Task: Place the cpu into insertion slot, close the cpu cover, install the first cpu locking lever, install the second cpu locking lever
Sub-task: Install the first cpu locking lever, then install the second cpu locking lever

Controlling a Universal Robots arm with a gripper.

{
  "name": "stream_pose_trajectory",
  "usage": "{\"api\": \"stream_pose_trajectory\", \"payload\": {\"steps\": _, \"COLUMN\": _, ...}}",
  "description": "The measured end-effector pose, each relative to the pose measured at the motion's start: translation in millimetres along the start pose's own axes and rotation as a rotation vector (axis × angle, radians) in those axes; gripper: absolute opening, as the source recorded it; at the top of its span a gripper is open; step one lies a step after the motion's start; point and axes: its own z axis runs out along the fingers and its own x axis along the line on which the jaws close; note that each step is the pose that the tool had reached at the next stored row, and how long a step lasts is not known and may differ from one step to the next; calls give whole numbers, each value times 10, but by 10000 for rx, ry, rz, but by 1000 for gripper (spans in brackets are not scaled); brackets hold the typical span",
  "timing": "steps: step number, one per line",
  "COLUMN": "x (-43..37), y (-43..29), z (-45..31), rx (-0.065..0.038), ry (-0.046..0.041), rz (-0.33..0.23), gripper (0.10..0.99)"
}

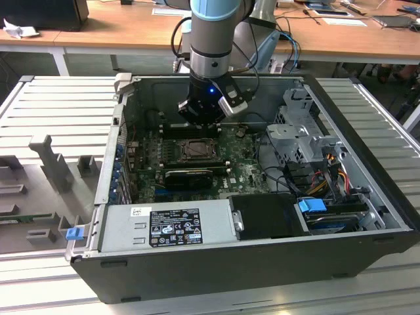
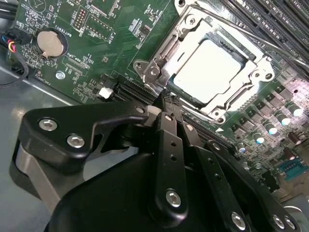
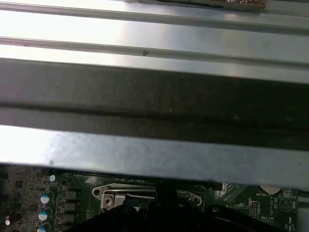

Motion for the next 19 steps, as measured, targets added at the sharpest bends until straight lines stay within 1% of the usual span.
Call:
{"api": "stream_pose_trajectory", "payload": {"steps": 4, "x": 2, "y": -21, "z": -3, "rx": 2, "ry": 1, "rz": 0, "gripper": 106}}
{"api": "stream_pose_trajectory", "payload": {"steps": 5, "x": 2, "y": -22, "z": -21, "rx": -3, "ry": 1, "rz": 0, "gripper": 106}}
{"api": "stream_pose_trajectory", "payload": {"steps": 6, "x": 2, "y": -19, "z": -65, "rx": -5, "ry": 0, "rz": 0, "gripper": 106}}
{"api": "stream_pose_trajectory", "payload": {"steps": 7, "x": 1, "y": -17, "z": -89, "rx": -5, "ry": 0, "rz": 0, "gripper": 106}}
{"api": "stream_pose_trajectory", "payload": {"steps": 8, "x": 1, "y": -15, "z": -125, "rx": -5, "ry": 0, "rz": 0, "gripper": 106}}
{"api": "stream_pose_trajectory", "payload": {"steps": 10, "x": 0, "y": -6, "z": -253, "rx": -5, "ry": 0, "rz": 0, "gripper": 106}}
{"api": "stream_pose_trajectory", "payload": {"steps": 11, "x": 0, "y": 3, "z": -378, "rx": -5, "ry": 0, "rz": 0, "gripper": 106}}
{"api": "stream_pose_trajectory", "payload": {"steps": 12, "x": 0, "y": 5, "z": -420, "rx": -4, "ry": 0, "rz": 0, "gripper": 106}}
{"api": "stream_pose_trajectory", "payload": {"steps": 17, "x": 9, "y": -114, "z": -425, "rx": 4, "ry": 1, "rz": 1, "gripper": 106}}
{"api": "stream_pose_trajectory", "payload": {"steps": 19, "x": 20, "y": -246, "z": -374, "rx": 3, "ry": 31, "rz": 3, "gripper": 106}}
